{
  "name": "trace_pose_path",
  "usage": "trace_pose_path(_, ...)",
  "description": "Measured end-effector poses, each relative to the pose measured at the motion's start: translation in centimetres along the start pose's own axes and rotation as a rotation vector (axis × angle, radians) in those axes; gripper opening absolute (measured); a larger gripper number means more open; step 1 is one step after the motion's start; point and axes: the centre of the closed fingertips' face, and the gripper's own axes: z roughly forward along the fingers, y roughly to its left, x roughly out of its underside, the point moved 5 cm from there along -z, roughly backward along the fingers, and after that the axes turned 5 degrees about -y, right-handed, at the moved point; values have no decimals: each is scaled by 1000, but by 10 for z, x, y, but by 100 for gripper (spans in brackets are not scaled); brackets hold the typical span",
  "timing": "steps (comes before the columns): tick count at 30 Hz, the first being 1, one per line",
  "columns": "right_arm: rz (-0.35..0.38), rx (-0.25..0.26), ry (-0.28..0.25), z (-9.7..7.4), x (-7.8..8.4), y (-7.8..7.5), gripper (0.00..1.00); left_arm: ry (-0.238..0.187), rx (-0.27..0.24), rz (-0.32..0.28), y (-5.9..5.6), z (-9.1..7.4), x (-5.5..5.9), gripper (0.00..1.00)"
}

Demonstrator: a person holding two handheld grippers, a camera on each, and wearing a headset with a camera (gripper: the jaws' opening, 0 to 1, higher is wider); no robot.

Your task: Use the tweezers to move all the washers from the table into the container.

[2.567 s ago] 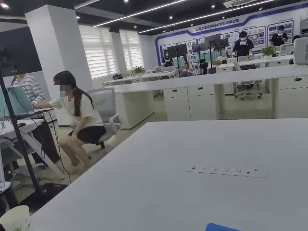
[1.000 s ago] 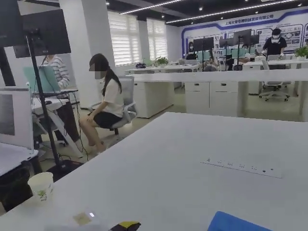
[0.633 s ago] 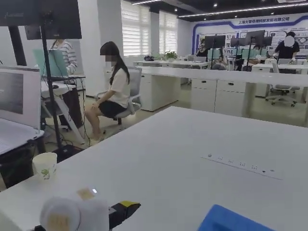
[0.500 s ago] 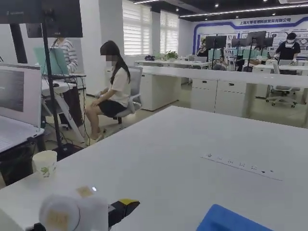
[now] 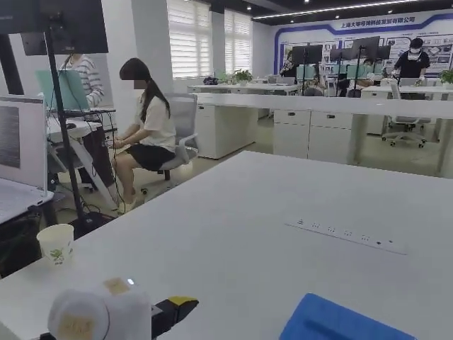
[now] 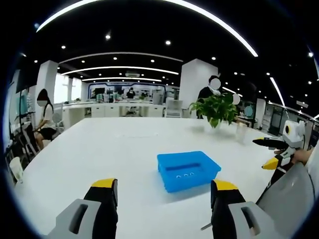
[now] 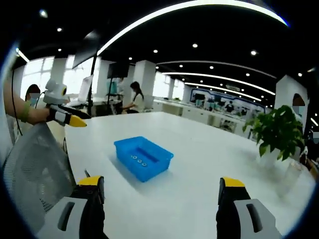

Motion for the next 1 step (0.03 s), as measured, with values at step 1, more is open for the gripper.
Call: trace_pose_path(1,7,9,-3,0,0,-2,92,1,0,1,0,0,0,77)
